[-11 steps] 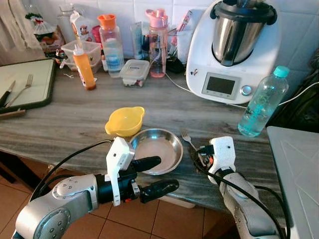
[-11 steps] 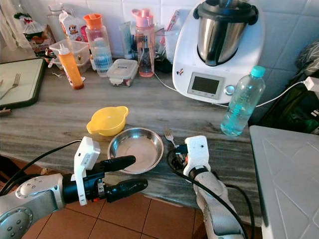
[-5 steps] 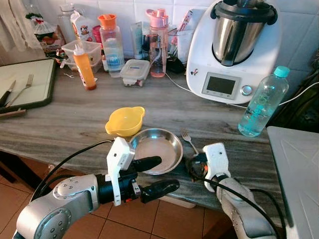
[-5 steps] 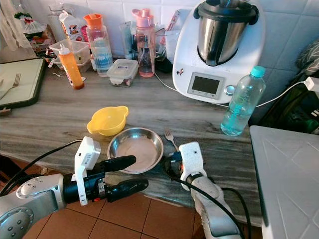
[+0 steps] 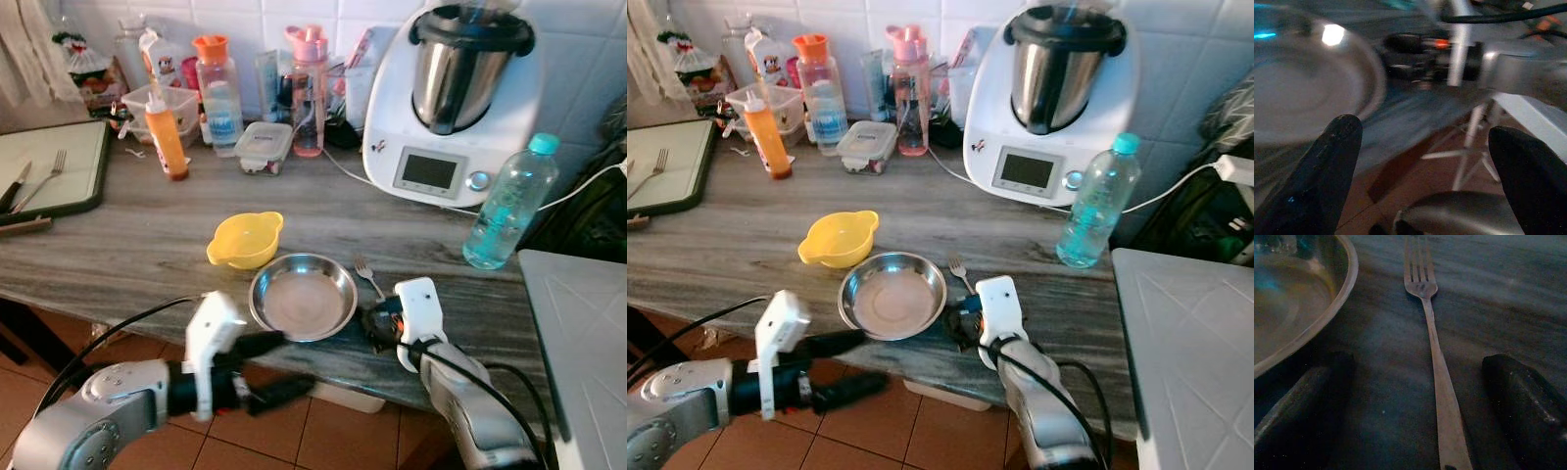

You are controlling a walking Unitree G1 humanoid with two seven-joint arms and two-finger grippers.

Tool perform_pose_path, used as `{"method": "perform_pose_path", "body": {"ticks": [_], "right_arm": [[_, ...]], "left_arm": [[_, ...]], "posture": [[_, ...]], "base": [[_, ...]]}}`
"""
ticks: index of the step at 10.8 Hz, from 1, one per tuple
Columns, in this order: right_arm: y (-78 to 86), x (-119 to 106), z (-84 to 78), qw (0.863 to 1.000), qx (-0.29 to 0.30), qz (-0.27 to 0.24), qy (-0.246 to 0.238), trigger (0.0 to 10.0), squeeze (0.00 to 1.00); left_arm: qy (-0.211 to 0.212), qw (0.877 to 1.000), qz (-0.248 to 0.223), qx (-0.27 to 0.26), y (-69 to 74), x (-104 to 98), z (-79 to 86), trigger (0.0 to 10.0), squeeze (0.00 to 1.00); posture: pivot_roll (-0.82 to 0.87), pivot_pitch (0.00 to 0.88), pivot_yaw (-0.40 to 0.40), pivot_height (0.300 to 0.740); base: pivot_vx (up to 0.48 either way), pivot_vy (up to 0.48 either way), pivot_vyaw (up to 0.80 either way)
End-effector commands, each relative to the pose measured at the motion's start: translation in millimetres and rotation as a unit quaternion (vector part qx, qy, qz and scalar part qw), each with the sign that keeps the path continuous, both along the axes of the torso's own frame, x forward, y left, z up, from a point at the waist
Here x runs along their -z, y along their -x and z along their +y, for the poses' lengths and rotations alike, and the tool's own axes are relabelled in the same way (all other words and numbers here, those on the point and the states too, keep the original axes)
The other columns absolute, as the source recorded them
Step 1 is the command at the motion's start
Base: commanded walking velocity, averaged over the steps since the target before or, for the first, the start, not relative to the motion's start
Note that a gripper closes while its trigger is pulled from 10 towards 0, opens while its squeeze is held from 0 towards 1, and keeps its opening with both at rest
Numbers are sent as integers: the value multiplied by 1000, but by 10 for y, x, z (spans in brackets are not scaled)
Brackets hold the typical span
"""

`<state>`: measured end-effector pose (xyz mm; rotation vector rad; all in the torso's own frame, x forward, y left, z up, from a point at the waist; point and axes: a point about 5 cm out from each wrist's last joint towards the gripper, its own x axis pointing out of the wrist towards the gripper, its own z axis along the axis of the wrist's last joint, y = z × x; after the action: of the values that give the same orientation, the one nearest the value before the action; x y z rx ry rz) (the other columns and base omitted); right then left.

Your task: Setting the table

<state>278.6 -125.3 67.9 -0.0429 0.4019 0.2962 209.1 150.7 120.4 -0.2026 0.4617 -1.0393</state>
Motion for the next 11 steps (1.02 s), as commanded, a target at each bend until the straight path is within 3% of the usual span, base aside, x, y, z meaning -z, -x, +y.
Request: {"method": "perform_pose_path", "body": {"ticks": [1,2,3,11], "right_arm": [[-24,30,4,1000,4,13,-4,10000,0],[-22,36,19,1000,2,17,-6,3490,0],[0,60,20,1000,5,27,-8,0,0],[333,35,-5,996,-36,82,-22,0,0]], "left_arm": [[-13,999,-8,-32,-44,36,104,10000,0],[-13,999,-7,-39,-45,52,115,10000,0],[-14,999,-8,-41,-43,67,120,10000,0],[-25,999,-22,-34,-89,78,181,10000,0]], "posture": [[120,0,2,740],[123,0,-2,740],[125,0,-4,740],[106,3,14,740]], "base": [[0,0,0],[0,0,0],[0,0,0],[0,0,0]]}}
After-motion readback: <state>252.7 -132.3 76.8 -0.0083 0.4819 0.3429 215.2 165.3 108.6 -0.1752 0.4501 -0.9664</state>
